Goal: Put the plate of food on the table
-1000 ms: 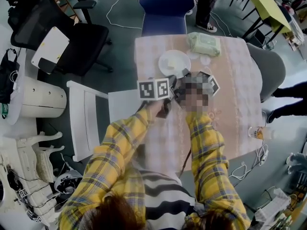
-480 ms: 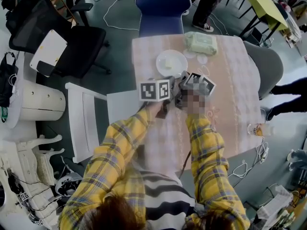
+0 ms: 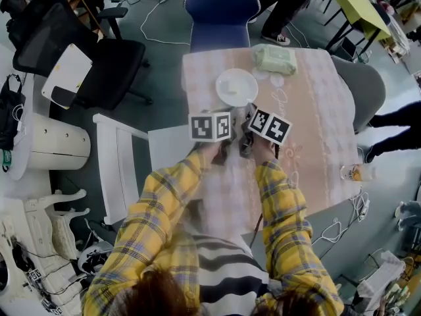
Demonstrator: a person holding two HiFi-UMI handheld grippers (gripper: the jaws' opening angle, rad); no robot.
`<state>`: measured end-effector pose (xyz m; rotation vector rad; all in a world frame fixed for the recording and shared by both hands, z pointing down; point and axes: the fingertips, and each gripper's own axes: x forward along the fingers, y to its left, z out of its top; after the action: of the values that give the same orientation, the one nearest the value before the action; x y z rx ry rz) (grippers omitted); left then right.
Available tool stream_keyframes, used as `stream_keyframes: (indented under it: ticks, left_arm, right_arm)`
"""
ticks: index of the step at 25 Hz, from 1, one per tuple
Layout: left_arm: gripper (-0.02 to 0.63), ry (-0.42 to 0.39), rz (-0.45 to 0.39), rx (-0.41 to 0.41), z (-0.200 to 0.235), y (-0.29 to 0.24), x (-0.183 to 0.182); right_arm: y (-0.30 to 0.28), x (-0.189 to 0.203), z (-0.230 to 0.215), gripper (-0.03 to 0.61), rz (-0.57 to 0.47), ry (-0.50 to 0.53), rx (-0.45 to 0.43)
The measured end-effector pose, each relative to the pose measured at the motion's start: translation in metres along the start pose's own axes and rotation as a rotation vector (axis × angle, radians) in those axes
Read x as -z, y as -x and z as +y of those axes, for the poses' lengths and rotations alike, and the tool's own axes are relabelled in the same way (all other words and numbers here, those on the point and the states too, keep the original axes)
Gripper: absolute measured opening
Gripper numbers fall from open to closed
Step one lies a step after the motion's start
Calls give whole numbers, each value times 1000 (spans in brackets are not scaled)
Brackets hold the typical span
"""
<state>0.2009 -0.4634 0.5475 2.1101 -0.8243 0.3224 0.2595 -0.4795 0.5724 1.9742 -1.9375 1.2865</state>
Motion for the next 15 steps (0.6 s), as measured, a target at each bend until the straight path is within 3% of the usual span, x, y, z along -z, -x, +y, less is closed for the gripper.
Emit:
stream_keyframes:
  ticks: [15]
  left_arm:
    - [-2,-47,-49,46,-3,58,17]
  right_arm:
    - [56,20,54,2,-150,270,-6]
